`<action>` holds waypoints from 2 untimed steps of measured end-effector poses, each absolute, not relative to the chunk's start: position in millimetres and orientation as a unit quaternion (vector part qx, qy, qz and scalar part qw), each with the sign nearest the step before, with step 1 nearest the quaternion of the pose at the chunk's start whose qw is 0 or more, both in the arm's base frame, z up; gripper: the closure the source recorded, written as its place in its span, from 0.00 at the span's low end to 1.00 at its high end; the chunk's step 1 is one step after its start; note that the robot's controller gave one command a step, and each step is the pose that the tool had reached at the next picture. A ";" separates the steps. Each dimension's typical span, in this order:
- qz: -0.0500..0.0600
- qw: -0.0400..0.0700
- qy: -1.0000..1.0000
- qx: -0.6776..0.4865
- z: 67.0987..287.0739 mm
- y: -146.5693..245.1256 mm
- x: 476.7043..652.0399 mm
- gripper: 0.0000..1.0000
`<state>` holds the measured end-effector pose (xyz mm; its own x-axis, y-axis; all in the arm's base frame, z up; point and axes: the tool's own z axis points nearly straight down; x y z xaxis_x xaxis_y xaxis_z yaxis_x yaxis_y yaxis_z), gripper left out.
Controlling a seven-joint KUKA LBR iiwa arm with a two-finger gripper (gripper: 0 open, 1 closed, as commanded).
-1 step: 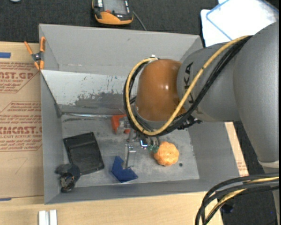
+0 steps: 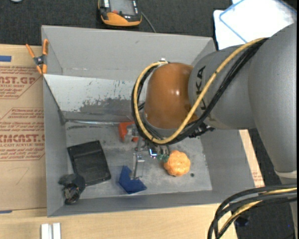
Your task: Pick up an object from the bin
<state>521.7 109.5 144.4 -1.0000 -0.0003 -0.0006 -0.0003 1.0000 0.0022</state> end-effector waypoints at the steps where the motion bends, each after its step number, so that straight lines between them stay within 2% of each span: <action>1: 0.001 0.002 0.988 -0.154 144.3 99.1 533.9 0.00; 2: 0.002 0.002 1.000 -0.005 85.9 151.4 524.3 0.00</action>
Offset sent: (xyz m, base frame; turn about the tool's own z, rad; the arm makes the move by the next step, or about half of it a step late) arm -0.0011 0.0550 -0.0729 0.0121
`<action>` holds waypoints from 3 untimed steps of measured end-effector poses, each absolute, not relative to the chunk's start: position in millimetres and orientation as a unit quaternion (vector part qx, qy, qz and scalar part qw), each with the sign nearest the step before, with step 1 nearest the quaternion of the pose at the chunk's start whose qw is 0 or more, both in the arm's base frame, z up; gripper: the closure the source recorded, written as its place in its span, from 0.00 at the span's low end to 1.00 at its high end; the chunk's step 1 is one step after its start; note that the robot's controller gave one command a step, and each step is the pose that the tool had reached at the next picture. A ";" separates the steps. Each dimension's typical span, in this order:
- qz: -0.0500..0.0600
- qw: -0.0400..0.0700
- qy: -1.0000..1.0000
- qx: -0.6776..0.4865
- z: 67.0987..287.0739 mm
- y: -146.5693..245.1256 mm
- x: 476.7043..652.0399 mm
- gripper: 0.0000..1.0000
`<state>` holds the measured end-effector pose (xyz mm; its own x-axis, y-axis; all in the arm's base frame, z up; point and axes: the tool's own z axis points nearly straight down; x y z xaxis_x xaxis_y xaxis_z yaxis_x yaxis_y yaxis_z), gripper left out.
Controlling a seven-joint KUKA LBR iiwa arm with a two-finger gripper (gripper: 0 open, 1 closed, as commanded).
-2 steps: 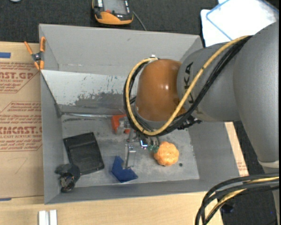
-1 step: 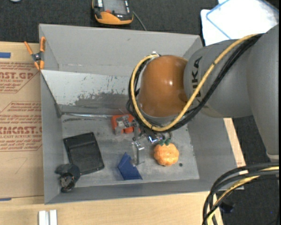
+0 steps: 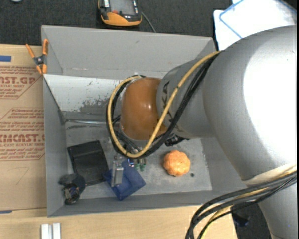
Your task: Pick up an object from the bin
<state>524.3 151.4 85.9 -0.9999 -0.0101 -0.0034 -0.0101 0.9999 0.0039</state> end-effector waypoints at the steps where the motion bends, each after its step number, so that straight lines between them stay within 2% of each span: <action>1: 0.000 0.005 0.980 -0.197 73.7 134.2 506.6 0.00; 2: 0.000 0.006 0.969 -0.247 72.7 117.4 499.1 0.00; 3: 0.000 0.006 0.967 -0.256 72.6 117.5 498.9 0.00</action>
Offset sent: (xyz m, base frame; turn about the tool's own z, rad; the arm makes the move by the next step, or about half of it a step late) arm 0.0000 0.0000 0.0000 0.0000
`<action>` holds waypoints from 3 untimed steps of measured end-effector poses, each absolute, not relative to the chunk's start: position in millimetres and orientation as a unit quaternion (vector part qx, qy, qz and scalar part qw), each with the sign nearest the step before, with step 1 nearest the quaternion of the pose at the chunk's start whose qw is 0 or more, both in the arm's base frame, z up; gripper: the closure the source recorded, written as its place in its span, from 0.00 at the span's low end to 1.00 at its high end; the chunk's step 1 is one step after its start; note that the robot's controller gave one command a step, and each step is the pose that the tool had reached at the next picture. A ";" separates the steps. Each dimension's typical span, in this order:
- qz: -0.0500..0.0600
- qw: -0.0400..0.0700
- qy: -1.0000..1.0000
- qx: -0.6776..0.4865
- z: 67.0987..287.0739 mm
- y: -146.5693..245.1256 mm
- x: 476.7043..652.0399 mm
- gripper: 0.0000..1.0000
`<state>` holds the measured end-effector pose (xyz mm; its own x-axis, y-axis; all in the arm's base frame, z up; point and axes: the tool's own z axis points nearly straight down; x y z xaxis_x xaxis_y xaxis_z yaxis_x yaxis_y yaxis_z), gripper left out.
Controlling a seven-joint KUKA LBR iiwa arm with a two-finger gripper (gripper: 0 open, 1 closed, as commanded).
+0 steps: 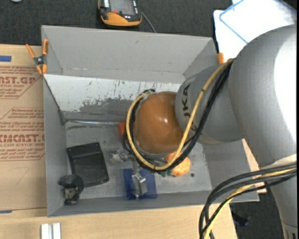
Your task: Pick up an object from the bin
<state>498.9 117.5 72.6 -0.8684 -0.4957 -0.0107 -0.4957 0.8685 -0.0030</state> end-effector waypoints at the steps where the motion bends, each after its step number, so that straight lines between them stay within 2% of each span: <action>1: -0.001 0.006 0.903 -0.429 87.9 134.5 491.8 0.00; 2: 0.000 0.010 0.954 -0.299 77.8 98.4 490.1 0.00; 3: 0.001 0.009 0.916 -0.402 101.2 130.7 490.9 1.00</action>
Offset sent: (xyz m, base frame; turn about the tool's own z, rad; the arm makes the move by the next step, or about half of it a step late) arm -0.0108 -0.0195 0.0044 -0.0919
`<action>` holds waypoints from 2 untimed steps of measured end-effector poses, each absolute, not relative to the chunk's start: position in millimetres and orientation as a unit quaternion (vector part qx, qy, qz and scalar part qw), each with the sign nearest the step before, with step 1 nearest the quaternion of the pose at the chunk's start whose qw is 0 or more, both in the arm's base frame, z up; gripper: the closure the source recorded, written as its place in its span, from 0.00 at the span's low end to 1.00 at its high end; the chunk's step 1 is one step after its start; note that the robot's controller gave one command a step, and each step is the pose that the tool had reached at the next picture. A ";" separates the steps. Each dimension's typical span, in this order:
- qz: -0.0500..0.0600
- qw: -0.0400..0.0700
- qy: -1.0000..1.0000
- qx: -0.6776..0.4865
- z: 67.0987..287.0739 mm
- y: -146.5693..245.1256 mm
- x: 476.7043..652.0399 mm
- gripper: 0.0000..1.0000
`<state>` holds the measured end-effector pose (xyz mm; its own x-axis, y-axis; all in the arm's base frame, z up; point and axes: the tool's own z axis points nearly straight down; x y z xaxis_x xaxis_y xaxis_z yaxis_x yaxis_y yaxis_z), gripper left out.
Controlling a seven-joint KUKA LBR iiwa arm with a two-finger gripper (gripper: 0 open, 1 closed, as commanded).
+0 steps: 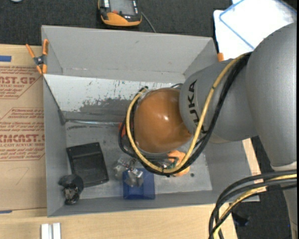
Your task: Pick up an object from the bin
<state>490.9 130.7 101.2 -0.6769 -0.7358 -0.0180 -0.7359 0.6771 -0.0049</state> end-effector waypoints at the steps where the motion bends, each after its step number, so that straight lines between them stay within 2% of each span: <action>1: 0.001 0.009 0.916 -0.402 101.3 130.7 490.9 1.00; 2: 0.002 0.007 0.919 -0.393 202.3 115.7 488.7 1.00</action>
Offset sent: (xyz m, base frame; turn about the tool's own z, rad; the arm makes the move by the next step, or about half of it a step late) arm -0.0020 -0.0248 0.1606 0.0277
